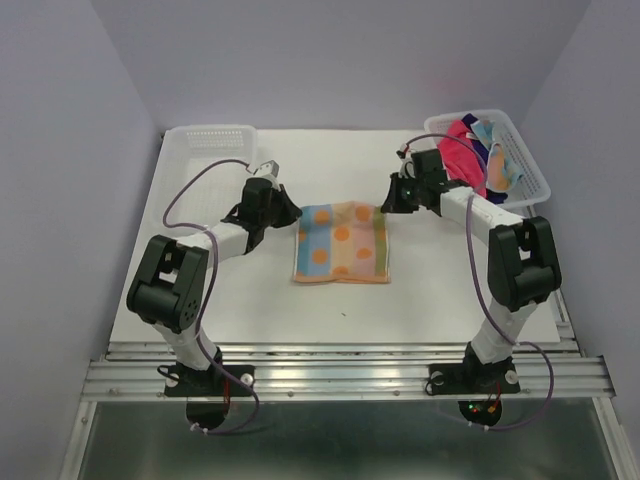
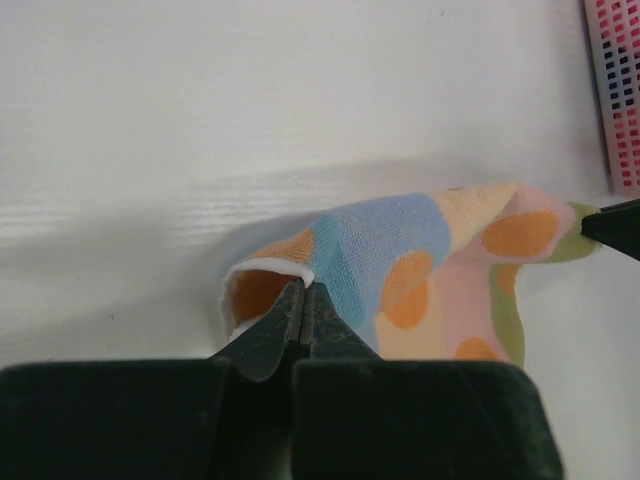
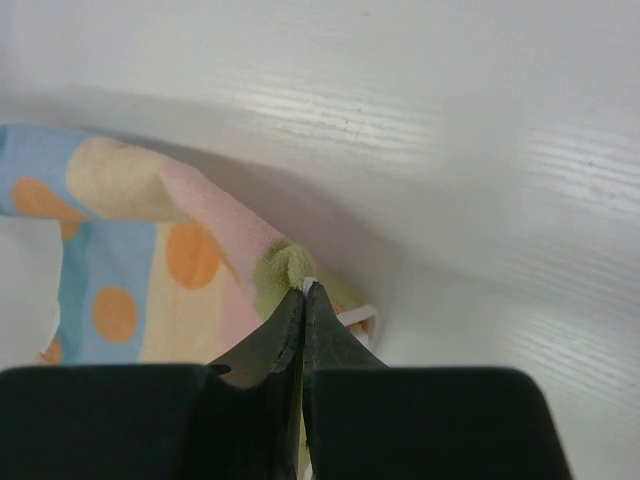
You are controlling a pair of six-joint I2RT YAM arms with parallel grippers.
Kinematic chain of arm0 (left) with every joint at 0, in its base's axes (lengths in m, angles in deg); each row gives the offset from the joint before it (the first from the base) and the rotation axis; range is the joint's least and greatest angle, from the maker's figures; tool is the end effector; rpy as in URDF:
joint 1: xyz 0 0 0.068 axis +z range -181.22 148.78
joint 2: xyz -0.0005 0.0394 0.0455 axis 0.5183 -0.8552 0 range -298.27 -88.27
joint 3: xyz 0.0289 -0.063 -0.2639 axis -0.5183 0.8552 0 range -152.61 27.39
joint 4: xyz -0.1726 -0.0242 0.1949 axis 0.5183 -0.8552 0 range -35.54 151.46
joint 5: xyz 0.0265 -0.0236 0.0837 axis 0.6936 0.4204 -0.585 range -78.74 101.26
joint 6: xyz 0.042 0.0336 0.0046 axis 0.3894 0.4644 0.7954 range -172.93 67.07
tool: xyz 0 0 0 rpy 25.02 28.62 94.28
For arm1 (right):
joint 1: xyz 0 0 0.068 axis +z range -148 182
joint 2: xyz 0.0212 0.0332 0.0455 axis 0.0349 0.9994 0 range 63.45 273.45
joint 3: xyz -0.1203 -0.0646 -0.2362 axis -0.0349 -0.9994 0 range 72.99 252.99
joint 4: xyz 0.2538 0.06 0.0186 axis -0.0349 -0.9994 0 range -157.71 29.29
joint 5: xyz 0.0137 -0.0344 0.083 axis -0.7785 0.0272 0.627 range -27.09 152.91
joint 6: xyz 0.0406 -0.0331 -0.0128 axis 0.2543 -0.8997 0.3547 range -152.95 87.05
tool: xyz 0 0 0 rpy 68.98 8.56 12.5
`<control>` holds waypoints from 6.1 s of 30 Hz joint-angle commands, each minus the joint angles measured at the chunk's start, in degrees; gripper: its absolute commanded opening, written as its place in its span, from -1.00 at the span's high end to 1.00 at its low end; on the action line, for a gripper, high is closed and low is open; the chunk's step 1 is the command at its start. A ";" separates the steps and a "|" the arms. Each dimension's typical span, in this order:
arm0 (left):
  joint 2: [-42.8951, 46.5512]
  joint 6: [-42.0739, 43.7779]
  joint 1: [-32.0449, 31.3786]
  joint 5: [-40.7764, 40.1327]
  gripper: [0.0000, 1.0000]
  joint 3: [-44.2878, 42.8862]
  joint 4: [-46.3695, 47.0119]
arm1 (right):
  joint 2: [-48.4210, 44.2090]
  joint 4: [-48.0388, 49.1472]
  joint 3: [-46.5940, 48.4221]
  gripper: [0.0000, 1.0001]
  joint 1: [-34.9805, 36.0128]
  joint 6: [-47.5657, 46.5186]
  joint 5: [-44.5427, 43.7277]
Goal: Fold and stack the towels
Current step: Fold the towel, then neatly place the folded towel into the bin
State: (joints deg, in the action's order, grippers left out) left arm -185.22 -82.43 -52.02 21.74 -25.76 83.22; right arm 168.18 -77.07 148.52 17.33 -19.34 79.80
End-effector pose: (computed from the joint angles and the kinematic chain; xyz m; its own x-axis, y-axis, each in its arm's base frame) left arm 0.3448 -0.1380 0.2083 -0.5549 -0.3071 -0.7732 0.2683 0.8136 -0.5158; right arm 0.3886 0.1173 0.2245 -0.7749 0.0211 -0.6317 -0.2744 0.8891 0.3663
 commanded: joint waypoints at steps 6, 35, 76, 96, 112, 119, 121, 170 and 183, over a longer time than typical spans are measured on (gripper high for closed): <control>10.89 -3.11 -0.91 2.62 1.00 12.00 9.09 | -11.38 5.63 -13.11 0.99 -0.30 3.88 7.72; 26.46 -9.70 -3.81 3.75 1.00 33.90 11.29 | -23.26 8.71 -35.01 0.98 1.54 8.81 11.50; 12.14 -7.16 -7.33 -0.28 -0.88 22.30 -1.63 | -21.40 0.28 -32.54 -1.00 12.97 13.55 -16.27; 3.43 -7.68 -15.23 -11.43 0.47 18.17 -10.24 | -24.39 1.95 -35.45 -1.00 13.23 12.41 -16.18; 15.37 8.91 -19.11 -33.16 1.00 10.61 -16.59 | -35.90 3.53 -37.73 -1.00 13.23 13.20 -24.00; 14.86 20.26 -19.72 -36.63 1.00 2.80 -22.71 | -38.54 3.00 -38.61 -1.00 13.32 13.46 -25.94; 15.03 23.32 -19.81 -39.30 1.00 2.00 -24.22 | -39.07 3.09 -38.79 -1.00 13.32 13.29 -25.85; 40.61 94.79 10.42 -15.68 1.00 1.56 -14.64 | -35.56 5.02 -39.05 -1.00 13.14 12.50 -27.87; 22.34 105.87 15.96 -7.24 1.00 -11.10 -19.91 | -36.17 3.09 -37.83 -1.00 13.06 11.71 -31.39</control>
State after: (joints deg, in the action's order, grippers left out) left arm -161.11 18.22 -37.07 9.74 -32.84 62.94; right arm 132.49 -74.01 109.87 30.21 -6.58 50.79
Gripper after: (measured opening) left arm 0.058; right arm 0.999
